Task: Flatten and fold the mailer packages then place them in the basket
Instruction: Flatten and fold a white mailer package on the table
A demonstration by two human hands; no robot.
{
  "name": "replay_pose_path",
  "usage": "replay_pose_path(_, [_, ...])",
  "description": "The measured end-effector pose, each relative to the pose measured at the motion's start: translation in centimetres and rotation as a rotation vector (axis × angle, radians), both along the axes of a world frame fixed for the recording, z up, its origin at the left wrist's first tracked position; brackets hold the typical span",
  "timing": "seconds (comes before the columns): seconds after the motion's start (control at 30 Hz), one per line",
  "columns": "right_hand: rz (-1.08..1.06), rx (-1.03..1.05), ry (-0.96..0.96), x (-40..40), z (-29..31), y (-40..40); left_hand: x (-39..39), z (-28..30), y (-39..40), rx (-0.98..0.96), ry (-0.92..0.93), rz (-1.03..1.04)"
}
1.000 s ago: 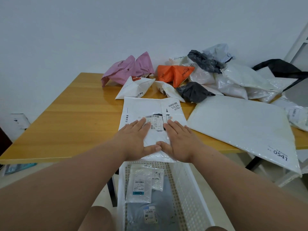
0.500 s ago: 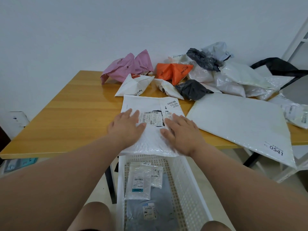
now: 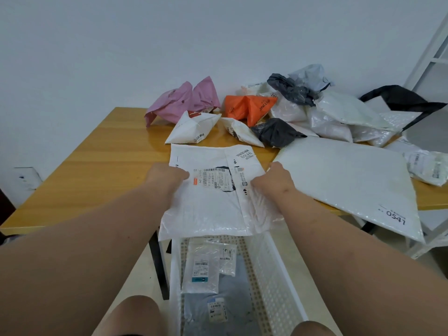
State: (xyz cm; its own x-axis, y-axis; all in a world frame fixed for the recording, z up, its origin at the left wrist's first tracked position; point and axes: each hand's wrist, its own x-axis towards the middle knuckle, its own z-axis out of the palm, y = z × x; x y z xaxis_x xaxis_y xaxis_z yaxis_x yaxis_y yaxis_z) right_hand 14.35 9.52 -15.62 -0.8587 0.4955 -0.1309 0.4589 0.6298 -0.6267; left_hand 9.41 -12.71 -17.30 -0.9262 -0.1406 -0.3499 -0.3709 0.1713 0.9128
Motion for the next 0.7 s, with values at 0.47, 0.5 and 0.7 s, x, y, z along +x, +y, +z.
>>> replay_pose_path(0.47, [0.142, 0.04, 0.031, 4.0, 1.7, -0.4, 4.8, 1.8, -1.4, -0.029, 0.147, -0.077])
replay_pose_path(0.5, [0.166, 0.088, 0.028, 4.3, 1.8, -0.4, 5.2, 2.0, -1.5, -0.063, 0.156, -0.098])
replay_pose_path(0.7, [0.309, 0.282, -0.125, 7.1, 3.0, -1.0, 7.3, 3.7, -1.7, -0.406, 0.177, -0.287])
